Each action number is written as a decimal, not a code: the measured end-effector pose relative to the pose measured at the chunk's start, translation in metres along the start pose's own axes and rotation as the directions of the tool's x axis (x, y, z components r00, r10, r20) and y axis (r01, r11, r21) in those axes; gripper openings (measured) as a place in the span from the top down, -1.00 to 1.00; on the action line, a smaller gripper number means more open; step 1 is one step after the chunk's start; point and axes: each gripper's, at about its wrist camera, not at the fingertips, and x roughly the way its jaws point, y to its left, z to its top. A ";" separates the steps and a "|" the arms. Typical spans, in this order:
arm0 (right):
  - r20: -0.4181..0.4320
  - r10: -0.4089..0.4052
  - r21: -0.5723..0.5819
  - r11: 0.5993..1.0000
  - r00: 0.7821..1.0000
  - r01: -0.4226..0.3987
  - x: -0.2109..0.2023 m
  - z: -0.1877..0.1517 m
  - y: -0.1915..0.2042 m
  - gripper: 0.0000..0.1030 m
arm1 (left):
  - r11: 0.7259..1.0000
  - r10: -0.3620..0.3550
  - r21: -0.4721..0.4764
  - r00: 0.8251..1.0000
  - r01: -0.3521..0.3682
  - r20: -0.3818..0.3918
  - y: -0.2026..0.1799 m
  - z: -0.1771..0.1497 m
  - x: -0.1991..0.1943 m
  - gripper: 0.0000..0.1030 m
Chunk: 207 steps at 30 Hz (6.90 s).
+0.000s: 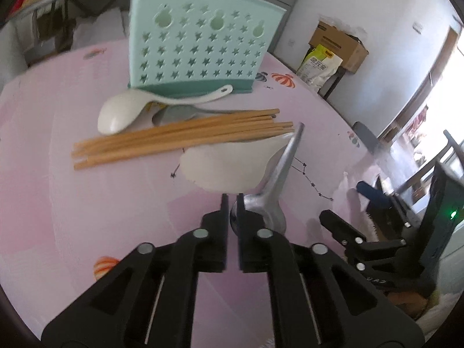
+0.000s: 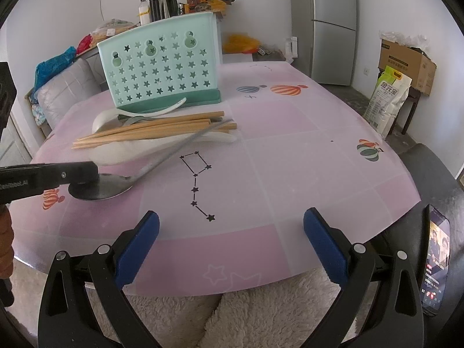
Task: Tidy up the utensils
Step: 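Lift the silver ladle with the left tool toward the green holder, then lower the ladle into the holder with the left tool while the right tool grasps the white spoon, then lower the white spoon into the holder and open the right tool, then reach the left tool to the white rice paddle and grasp it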
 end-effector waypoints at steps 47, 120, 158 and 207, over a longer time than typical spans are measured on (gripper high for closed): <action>0.003 -0.029 -0.008 1.000 1.000 0.029 -0.001 -0.002 0.004 -0.88 | 0.840 -0.261 -0.480 0.964 0.255 0.054 0.050 -0.022 0.003 0.98; 0.291 0.166 -0.239 0.966 0.942 -0.097 -0.076 0.101 0.066 0.95 | 0.933 0.312 -0.003 0.802 -0.361 0.510 0.034 0.136 -0.174 0.98; 0.503 0.468 -0.070 0.860 0.727 -0.505 -0.127 0.230 -0.033 0.95 | 0.966 0.247 -0.173 0.890 -0.194 0.382 0.061 0.096 -0.119 -0.08; 0.121 0.416 -0.081 0.909 0.901 -0.409 0.000 0.134 0.010 0.28 | 0.960 0.233 -0.215 0.941 -0.181 0.247 0.059 0.034 -0.065 -0.83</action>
